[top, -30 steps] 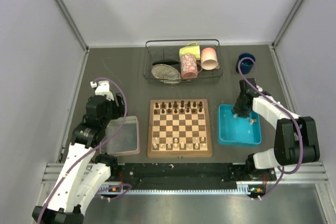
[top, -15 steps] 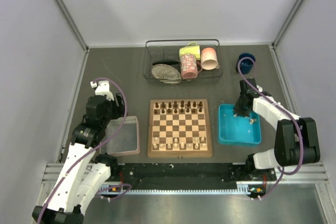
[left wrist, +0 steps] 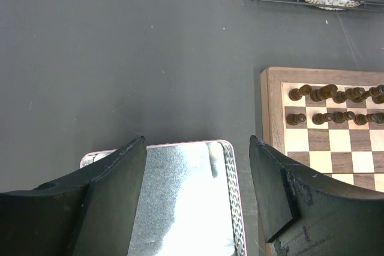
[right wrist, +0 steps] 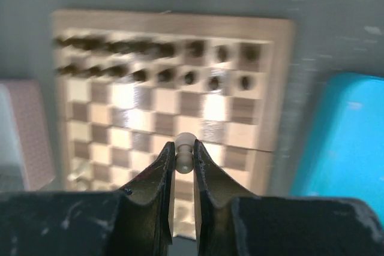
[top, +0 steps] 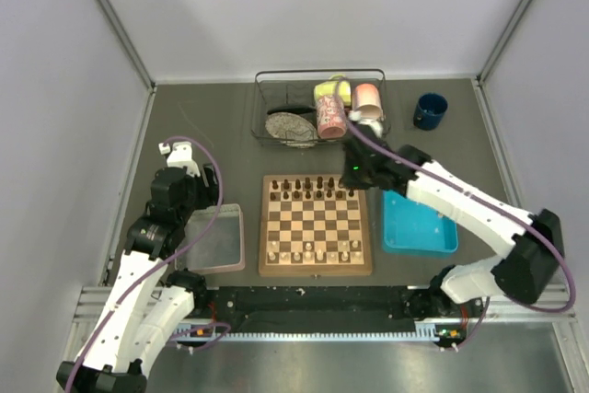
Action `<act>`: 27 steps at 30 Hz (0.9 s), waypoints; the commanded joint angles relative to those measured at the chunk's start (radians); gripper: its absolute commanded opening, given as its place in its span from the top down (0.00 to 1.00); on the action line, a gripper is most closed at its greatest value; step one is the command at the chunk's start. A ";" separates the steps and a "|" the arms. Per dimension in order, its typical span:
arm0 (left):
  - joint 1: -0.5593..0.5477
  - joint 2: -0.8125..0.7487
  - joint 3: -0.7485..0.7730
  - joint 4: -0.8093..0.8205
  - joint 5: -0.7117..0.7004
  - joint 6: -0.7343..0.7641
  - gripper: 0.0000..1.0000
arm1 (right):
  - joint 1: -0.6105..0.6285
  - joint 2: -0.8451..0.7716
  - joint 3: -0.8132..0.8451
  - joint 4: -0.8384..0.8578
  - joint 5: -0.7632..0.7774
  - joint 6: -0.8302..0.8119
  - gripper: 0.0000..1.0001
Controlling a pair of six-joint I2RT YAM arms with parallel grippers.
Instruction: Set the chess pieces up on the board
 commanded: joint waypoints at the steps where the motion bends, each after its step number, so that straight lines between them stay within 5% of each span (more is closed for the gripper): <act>1: -0.004 0.001 -0.007 0.045 -0.001 0.005 0.26 | 0.246 0.181 0.176 -0.042 0.044 0.086 1.00; 11: -0.004 0.001 -0.007 0.045 -0.002 0.005 0.26 | 0.498 0.442 0.332 -0.047 0.021 0.189 1.00; 27: -0.006 -0.002 -0.008 0.045 0.002 0.007 0.26 | 0.514 0.488 0.255 0.062 -0.072 0.190 1.00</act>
